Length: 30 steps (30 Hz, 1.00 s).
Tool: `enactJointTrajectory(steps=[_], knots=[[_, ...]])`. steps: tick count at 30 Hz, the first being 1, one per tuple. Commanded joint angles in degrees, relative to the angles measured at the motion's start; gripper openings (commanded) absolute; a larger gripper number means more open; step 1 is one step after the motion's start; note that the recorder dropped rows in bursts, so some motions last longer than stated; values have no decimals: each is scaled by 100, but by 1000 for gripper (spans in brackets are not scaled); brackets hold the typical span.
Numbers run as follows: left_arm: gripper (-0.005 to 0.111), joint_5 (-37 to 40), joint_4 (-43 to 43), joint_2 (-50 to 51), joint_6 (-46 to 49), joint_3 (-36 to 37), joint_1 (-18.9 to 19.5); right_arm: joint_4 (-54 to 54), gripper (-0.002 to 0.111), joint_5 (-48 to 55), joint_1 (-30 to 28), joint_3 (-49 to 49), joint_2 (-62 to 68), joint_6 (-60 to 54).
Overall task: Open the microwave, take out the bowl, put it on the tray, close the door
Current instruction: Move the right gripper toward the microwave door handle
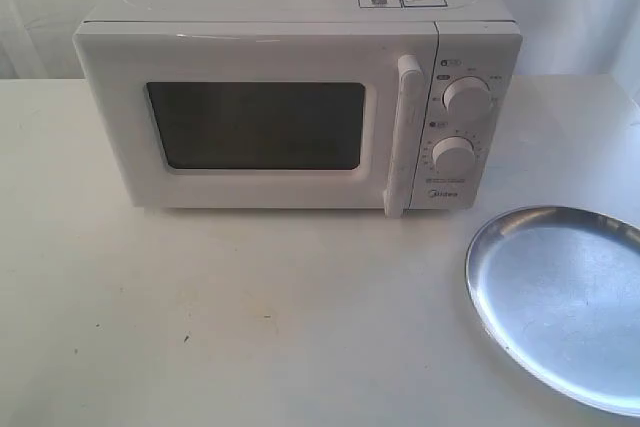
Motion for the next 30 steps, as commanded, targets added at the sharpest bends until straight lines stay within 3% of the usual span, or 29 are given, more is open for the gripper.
enactJointTrajectory(steps=[1, 2, 4, 7, 9, 11, 14, 19, 27, 30], knots=[[0, 5, -15, -12, -24, -24, -8, 929, 0, -2091, -11, 12, -36, 1677], [0, 5, -15, -12, -24, -24, -8, 1213, 0, -2613, -11, 12, -36, 2462], [0, 5, -15, -12, -24, -24, -8, 851, 0, -3831, -11, 12, -36, 2530], [0, 5, -15, -12, -24, -24, -8, 597, 0, -4346, -11, -234, 520, 2873], [0, 5, -15, -12, -24, -24, -8, -397, 0, -4432, -11, -485, 1084, 3358], [0, 5, -15, -12, -24, -24, -8, -2088, 0, -4814, -11, -786, 1902, 3971], [0, 5, -15, -12, -24, -24, -8, -4068, 0, -6125, -11, -1184, 3359, 4475], [0, 5, -15, -12, -24, -24, -8, -5198, 0, -7766, -11, -1718, 6183, 3771], [0, 5, -15, -12, -24, -24, -8, -5714, 0, -7952, -11, -2407, 9869, 2001], [0, 5, -15, -12, -24, -24, -8, -5700, 0, -7952, -11, -2914, 10540, 2043]])
